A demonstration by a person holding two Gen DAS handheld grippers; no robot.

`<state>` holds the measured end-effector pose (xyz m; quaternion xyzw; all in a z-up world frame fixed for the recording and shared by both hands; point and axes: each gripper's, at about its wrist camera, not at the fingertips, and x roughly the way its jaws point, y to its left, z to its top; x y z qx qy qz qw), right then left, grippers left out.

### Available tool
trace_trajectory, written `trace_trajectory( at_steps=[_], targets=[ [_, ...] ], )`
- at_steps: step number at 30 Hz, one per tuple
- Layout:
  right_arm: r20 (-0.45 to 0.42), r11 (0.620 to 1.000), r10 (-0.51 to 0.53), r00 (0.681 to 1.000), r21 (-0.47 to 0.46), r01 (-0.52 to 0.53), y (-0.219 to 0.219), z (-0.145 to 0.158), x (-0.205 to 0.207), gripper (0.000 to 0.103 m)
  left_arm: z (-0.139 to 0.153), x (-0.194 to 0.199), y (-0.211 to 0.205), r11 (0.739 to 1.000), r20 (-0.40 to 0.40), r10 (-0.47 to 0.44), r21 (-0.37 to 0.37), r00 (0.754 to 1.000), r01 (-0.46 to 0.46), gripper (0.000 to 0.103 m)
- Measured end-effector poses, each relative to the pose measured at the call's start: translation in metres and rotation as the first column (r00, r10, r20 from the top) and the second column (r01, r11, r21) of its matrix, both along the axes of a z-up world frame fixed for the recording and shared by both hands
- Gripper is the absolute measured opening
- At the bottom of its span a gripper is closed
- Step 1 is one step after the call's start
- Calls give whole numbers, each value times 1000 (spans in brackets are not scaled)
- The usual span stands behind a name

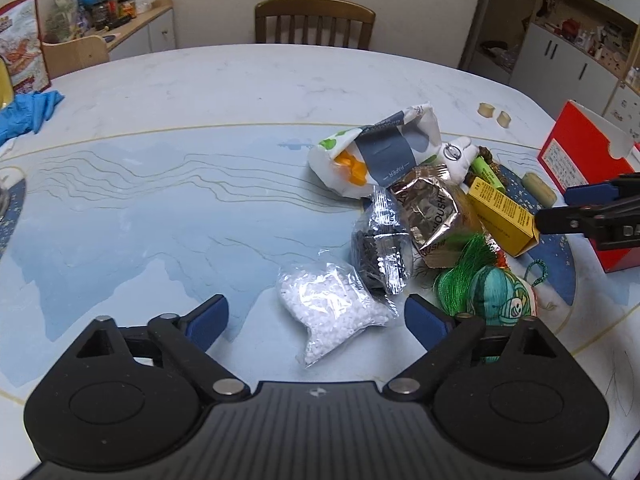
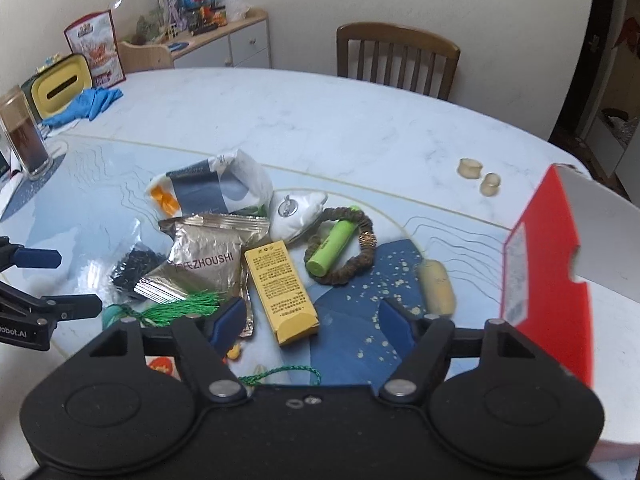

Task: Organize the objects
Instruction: 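Move the right gripper toward the yellow box on the mat, then grasp the yellow box with the right gripper while the left grasps the bead bag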

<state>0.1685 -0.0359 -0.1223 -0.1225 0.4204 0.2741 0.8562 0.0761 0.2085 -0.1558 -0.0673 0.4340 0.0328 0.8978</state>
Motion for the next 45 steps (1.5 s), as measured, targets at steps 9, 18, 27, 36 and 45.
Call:
trace_trajectory(
  at_steps=[9,18,27,36,45],
  targets=[
    [-28,998,39,999,-41,-40,19,-15,15,58,-10,10,-2,997,-9,-79,-8,997,79,75],
    [-44,993,78,996,-83,-81,39,-24,22,46,-9,11,-1,993,2,-118,-17,993,118,57],
    [-22,991,75,997,-109,-77,46,-19,18,30,-7,6,12,992,-10,-98,-80,995,97,48],
    [-41,999,-3,999,-43,1,28,6,5,29,13,-5,21,989,12,-52,-139,999,53,47],
    [-26,996,-56,998,61,57,-15,50,-15,29,52,-13,12,985,43,-41,-165,998,47,47]
  ],
)
